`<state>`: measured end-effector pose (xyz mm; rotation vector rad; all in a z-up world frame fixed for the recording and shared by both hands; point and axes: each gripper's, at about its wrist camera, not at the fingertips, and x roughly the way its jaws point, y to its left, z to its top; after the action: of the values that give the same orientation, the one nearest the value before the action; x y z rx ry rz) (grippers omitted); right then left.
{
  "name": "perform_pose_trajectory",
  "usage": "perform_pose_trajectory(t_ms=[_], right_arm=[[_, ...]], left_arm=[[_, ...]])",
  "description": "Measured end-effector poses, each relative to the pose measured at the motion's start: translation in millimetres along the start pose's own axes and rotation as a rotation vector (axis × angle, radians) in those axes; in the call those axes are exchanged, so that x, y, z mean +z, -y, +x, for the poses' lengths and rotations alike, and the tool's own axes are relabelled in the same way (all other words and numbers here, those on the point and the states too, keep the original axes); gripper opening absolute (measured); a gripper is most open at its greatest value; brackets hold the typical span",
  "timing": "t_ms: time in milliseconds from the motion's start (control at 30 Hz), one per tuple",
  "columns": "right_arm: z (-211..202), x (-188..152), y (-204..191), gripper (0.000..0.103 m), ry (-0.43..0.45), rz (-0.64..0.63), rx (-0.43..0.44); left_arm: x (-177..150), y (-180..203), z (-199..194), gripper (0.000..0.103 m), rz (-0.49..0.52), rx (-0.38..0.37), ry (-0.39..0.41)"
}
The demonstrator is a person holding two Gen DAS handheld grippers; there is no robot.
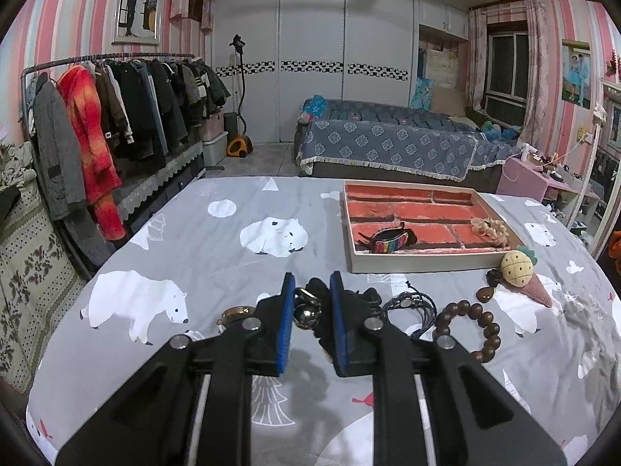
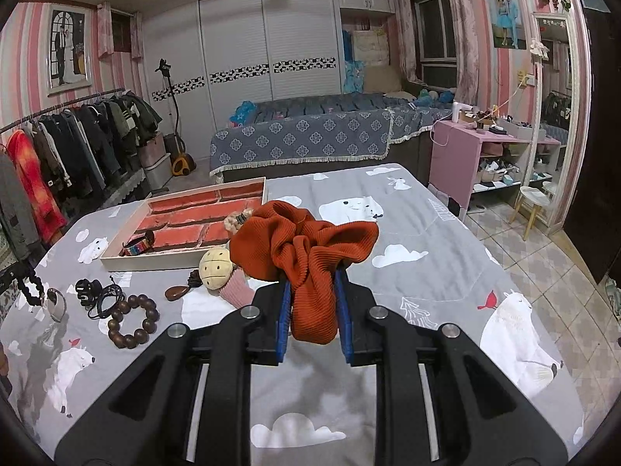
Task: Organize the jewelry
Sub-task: 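Carry both scrunchies over the red-lined tray with both tools, then open both tools to drop the scrunchies into the tray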
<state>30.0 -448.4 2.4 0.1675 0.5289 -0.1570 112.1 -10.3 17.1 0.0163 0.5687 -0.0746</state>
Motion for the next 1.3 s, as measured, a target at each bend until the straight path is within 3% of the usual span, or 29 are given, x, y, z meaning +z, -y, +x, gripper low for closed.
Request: perform_pose_trajectory(t_ms=[400, 600, 800, 967, 1133, 1300], right_arm=[[12, 10, -8, 0.021, -0.01, -0.011, 0.018], [38, 26, -31, 0.021, -0.017, -0.034, 0.06], [91, 49, -63, 0.021, -0.064, -0.041, 0.16], [140, 63, -95, 0.022, -0.105, -0.081, 0.191], [194, 68, -115, 0.022, -0.156, -0.098, 0.192], [236, 62, -122, 0.026, -0.233, -0.132, 0.162]], left_arm=[[19, 14, 16, 0.018, 0.022, -0.017, 0.009], [45, 36, 39, 0.018, 0.041, -0.082, 0.024], [81, 59, 87, 0.018, 0.028, -0.131, -0.004], [101, 84, 136, 0.018, 0.036, -0.15, -0.019], [102, 101, 183, 0.018, 0.042, -0.178, -0.056], [86, 114, 227, 0.019, 0.092, -0.158, -0.122]])
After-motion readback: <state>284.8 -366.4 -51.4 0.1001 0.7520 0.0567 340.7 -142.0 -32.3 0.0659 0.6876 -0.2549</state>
